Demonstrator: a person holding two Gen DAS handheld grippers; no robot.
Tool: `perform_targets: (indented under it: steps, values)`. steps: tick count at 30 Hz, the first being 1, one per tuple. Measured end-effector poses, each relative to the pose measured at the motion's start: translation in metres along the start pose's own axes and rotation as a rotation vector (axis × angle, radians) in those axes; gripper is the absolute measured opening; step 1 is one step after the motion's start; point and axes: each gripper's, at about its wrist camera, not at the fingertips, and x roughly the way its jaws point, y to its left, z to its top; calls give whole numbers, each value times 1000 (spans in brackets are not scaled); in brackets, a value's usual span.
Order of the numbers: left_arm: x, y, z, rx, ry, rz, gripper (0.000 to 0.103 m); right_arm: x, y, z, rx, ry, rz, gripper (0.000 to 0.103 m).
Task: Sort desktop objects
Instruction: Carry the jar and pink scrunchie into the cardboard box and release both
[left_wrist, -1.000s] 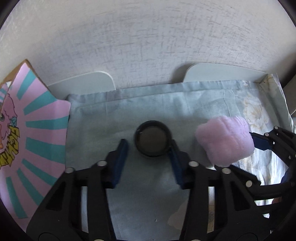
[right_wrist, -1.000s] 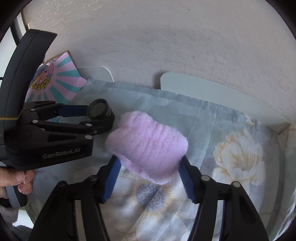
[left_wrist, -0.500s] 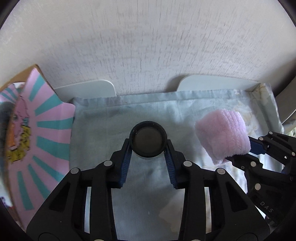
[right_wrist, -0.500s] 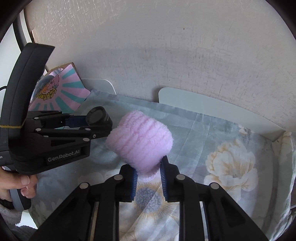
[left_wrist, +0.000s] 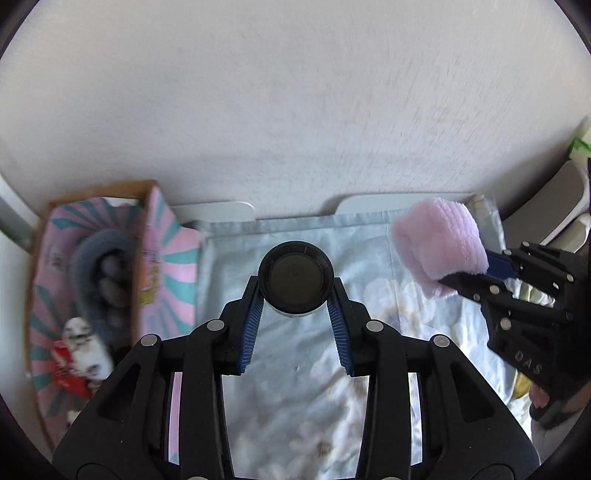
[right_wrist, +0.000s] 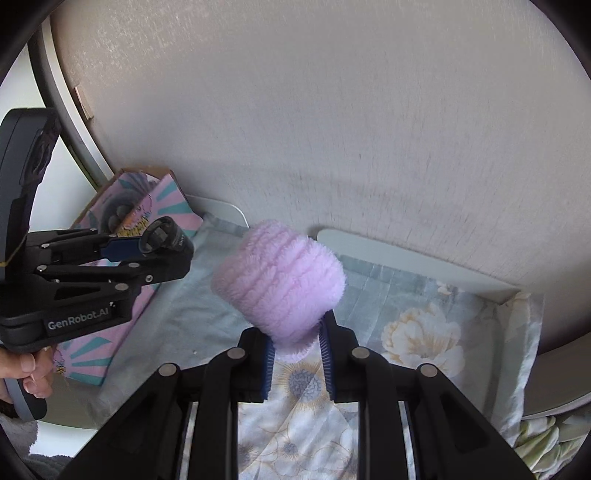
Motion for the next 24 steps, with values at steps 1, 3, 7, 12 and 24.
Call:
perform_targets:
  steps: [1,3,7,12,24]
  values:
    - [-7,4,-1,1,0,3,32,-7,4,5,-11,0,2,20]
    - [-25,14,1,4,-7,22,32,-14,10,13,-25,-2,-2,20]
    - [-53,43,-2,-18,-19,42,32,-24,31,35,-57,-10,34,20]
    - [-81,85,-10,-38,-33,99,32,-25,65,61,-116,-17,87,20]
    - [-98,160,-62,-188,-2,171,32,7,177,108,-305,24,214,20]
